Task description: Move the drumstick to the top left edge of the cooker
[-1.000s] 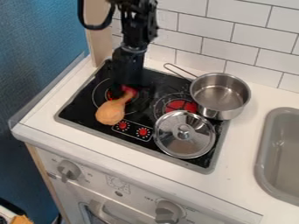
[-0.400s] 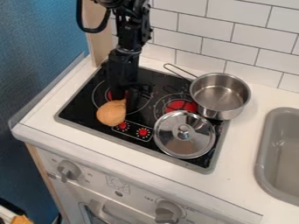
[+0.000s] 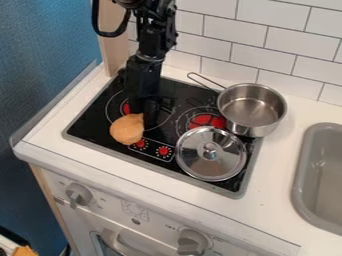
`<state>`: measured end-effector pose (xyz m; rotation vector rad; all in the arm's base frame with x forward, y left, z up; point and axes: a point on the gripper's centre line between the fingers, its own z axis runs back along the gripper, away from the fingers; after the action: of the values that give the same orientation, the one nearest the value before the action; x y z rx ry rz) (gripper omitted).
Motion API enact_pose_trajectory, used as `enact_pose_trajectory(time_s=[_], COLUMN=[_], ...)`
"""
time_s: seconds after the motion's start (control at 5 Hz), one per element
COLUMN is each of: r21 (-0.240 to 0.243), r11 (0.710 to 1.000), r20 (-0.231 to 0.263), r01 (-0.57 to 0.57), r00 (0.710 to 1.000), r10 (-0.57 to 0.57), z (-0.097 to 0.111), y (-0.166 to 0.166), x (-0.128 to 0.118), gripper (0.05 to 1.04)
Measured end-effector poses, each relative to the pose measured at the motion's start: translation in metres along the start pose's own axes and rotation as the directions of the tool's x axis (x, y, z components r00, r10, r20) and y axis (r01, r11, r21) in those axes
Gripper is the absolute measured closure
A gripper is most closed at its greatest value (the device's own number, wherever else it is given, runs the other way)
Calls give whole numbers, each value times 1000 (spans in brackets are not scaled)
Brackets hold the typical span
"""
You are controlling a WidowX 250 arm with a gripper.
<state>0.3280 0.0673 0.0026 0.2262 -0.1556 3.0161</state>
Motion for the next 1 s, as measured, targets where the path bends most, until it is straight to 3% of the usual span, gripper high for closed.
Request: enact_pose_trajectory(time_s=[0.2,0.4,0.6,0.8,1.0], r21=[-1,16,10,-16,-74], r11=[999,975,898,766,594], r20=[-16,-22,-107,-107,-107], r01=[42,222,439,643,801], r00=[999,975,894,760,586], r10=[-42,-222,-436,-641,-804], z=[4,22,49,66,77], y=[1,-1,-23,-29,-33], x=[3,2,1,-3,-11], gripper=[786,786,786,786,786])
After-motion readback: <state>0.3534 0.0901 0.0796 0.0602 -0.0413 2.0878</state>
